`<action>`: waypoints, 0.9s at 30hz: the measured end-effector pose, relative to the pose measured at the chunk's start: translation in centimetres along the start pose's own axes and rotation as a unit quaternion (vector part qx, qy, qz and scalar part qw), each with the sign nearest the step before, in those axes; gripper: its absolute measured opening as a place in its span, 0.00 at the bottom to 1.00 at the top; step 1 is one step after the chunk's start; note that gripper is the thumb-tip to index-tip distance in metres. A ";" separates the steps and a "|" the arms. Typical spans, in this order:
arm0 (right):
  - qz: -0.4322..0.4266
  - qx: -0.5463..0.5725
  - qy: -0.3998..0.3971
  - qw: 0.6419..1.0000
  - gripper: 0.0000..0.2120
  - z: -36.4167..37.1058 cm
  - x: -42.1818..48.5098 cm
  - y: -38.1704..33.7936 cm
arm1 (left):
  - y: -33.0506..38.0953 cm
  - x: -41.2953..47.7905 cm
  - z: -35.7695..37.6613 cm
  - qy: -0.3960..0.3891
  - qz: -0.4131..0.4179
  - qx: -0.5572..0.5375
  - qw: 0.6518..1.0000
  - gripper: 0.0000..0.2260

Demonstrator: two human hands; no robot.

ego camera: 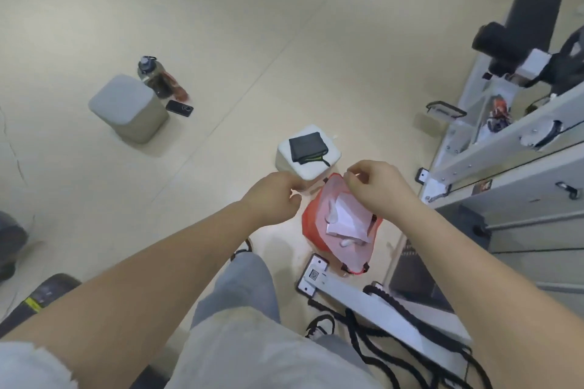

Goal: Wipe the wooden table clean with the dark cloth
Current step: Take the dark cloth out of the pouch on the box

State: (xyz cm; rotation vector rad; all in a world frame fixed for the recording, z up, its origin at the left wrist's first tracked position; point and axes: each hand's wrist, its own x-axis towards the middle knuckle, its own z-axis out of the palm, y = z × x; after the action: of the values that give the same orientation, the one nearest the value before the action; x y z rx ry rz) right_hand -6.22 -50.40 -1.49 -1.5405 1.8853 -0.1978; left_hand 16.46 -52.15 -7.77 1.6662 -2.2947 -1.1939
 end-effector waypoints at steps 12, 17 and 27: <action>0.083 0.044 -0.045 0.995 0.17 4.1 27.6 -9.4 | -13.0 24.1 -13.4 -0.092 0.027 0.107 0.990 0.16; 0.127 0.051 -0.053 0.989 0.17 6.2 35.4 -8.4 | -16.5 31.8 -13.3 -0.137 0.028 0.117 0.983 0.16; 0.238 0.062 -0.078 0.966 0.15 20.3 55.1 5.0 | -26.7 51.3 2.2 -0.251 -0.076 0.121 0.957 0.16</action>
State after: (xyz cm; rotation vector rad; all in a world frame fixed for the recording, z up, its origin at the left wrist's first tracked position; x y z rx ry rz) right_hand -1.88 -93.19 -41.74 -0.9536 2.0106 0.0247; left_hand 15.22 -96.64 -44.73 1.8135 -2.7442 -1.5819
